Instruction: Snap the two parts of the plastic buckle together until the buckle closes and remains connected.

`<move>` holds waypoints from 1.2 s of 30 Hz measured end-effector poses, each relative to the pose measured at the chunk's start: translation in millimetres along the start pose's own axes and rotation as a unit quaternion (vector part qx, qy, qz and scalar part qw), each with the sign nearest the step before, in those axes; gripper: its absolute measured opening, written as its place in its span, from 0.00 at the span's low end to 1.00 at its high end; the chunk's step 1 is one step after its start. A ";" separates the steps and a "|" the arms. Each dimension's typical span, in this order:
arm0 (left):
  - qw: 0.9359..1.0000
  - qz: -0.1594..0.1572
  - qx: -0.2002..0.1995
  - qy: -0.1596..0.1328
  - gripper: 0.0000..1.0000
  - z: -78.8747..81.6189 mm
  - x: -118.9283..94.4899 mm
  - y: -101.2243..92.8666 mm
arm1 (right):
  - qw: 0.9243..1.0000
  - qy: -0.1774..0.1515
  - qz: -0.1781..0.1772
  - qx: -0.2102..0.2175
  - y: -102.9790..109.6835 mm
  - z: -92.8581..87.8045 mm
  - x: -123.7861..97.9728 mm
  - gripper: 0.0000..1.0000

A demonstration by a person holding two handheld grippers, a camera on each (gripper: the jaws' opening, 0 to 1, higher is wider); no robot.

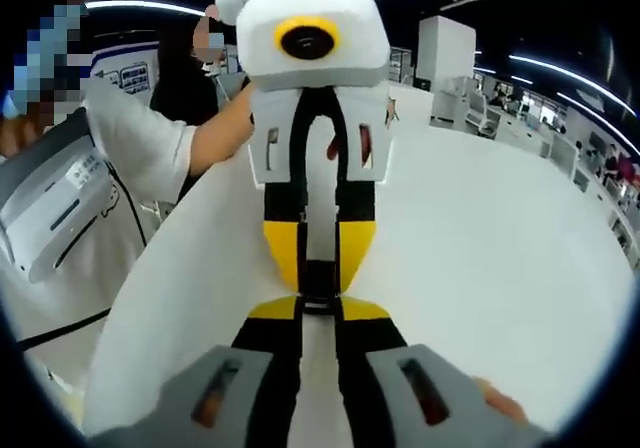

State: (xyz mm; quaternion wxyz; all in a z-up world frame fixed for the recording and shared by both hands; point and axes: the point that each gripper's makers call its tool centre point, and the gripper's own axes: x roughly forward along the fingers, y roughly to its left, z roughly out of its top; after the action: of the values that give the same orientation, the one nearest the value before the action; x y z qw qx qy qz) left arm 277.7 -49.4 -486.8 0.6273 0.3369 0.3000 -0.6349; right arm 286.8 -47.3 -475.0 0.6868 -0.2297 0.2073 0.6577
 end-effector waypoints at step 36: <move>0.985 0.139 0.017 -0.104 0.40 35.4 -41.5 45.8 | 0.993 -0.076 -0.086 0.036 -26.6 23.8 -29.9 0.47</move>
State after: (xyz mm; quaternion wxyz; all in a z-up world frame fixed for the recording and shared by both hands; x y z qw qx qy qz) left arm 321.0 -54.7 -430.5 0.7309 0.3186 0.1726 -0.5783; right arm 311.5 -58.2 -437.1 0.7619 -0.1717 0.1576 0.6043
